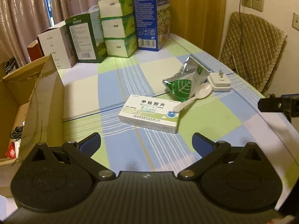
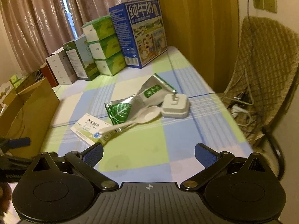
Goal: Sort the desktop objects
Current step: 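Move the right tool toward the white plastic spoon beside the leaf packet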
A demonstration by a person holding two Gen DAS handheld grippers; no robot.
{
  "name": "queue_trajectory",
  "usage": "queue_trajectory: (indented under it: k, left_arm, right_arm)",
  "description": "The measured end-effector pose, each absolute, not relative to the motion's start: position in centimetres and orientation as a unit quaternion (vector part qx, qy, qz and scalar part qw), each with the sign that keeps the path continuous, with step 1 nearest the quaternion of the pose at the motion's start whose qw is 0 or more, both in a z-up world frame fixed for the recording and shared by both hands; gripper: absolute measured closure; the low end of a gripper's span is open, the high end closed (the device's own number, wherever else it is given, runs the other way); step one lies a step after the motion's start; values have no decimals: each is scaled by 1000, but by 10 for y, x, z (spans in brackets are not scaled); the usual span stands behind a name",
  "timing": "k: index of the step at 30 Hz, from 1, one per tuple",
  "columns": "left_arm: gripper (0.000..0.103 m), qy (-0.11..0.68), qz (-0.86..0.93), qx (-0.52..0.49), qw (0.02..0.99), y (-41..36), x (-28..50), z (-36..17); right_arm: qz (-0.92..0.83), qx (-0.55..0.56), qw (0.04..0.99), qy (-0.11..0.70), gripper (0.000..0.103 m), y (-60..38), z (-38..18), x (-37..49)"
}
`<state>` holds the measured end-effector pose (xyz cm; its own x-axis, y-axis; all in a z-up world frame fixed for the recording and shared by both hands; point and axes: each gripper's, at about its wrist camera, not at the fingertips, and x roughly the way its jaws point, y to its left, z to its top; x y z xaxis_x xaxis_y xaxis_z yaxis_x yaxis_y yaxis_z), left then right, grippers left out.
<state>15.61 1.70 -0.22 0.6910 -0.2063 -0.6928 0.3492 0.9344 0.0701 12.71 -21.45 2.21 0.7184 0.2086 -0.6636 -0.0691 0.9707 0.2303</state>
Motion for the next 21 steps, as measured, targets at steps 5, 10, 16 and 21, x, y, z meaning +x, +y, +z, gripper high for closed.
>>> queue_trajectory:
  k: [5, 10, 16, 21]
  left_arm:
    - [1, 367, -139, 92, 915, 18, 178, -15]
    - [1, 368, -128, 81, 917, 19, 199, -27]
    - [1, 369, -116, 67, 920, 23, 216, -38]
    - [1, 373, -113, 54, 919, 26, 228, -46]
  right_arm:
    - [80, 101, 919, 374, 12, -199, 11, 163]
    - [87, 118, 907, 394, 37, -185, -11, 202]
    - [81, 129, 896, 417, 63, -170, -40, 239]
    - [63, 161, 887, 428, 64, -170, -55, 258]
